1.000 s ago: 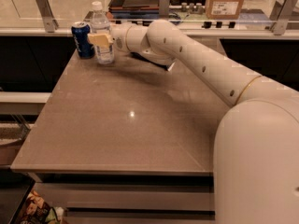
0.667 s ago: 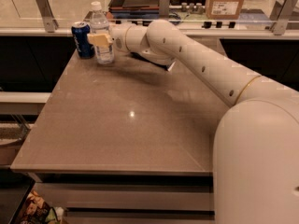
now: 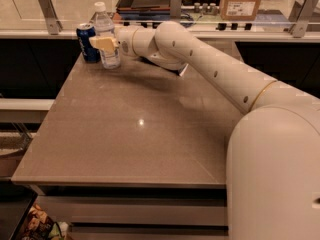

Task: Move blue plastic bottle near pepsi can

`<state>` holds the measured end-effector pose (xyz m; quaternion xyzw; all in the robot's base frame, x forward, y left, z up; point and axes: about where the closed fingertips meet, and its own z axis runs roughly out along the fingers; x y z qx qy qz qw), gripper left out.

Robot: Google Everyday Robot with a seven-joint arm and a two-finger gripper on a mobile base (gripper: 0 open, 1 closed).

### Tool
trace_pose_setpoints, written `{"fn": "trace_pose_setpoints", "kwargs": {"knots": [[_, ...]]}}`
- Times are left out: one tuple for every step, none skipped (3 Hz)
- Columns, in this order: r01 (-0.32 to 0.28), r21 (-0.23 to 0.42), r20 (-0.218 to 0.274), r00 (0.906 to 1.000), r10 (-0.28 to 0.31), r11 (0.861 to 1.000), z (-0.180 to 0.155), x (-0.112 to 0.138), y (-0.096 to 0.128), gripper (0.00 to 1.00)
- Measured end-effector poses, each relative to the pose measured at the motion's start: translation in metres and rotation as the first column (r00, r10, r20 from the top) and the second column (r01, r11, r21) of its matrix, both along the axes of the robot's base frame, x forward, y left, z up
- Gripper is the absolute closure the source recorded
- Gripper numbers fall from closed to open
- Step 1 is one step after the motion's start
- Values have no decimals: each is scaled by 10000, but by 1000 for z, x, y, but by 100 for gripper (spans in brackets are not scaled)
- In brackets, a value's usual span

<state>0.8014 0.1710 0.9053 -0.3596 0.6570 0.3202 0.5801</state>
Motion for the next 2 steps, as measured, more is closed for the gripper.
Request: {"fn": "trace_pose_setpoints", "kwargs": {"knots": [[-36,3,-9,10000,36,10000,0,-1,3,0],[-38,4,-9,10000,38,10000,0,-1,3,0]]}}
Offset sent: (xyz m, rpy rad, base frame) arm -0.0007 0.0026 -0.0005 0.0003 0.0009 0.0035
